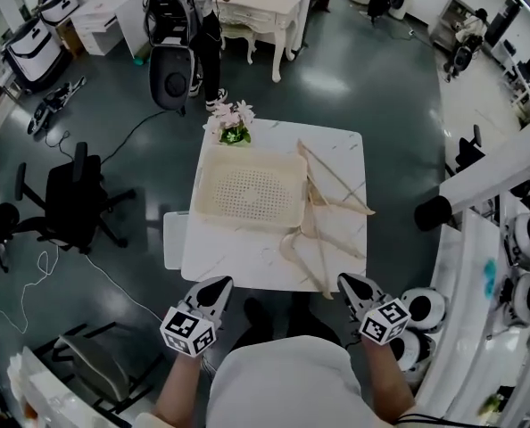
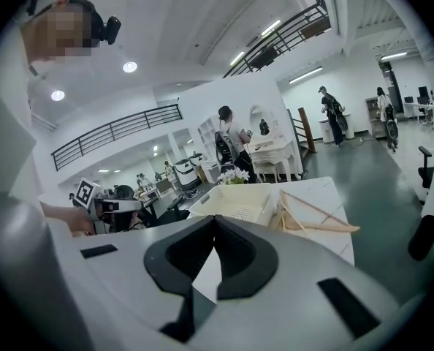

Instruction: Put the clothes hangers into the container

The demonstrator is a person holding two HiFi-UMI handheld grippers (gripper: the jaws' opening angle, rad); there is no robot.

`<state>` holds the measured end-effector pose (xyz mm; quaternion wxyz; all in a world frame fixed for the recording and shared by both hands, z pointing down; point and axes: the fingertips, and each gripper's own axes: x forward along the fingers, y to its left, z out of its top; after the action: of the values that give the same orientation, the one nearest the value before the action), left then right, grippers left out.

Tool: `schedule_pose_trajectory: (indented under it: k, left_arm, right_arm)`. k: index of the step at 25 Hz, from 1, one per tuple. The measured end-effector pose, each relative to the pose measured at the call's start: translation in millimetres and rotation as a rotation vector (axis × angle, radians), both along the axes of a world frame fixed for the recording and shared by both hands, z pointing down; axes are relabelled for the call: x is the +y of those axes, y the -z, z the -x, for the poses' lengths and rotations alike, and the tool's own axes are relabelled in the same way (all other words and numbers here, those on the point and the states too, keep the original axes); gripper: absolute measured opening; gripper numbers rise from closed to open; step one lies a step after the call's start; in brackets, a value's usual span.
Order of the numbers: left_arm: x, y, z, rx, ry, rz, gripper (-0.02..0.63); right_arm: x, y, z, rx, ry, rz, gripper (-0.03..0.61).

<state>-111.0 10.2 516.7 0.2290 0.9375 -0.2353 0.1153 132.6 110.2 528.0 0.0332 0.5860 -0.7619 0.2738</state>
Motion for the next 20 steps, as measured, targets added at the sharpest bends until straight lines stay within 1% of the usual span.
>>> schedule_pose_trajectory:
  k: [4, 11, 20]
  left_arm:
    - [-3, -7, -6, 0.000, 0.032, 0.014, 0.008]
    - [-3, -18, -22, 0.015, 0.118, 0.040, 0.008]
    - [9, -41, -21, -0.004, 0.207, 0.088, 0.008]
  right_arm:
    - [-15, -11, 0, 0.001, 0.048, 0.014, 0.017]
    - [-40, -32, -8, 0.028, 0.168, 0.053, 0.018]
    - [-54, -93, -9, 0.074, 0.307, 0.196, 0.023]
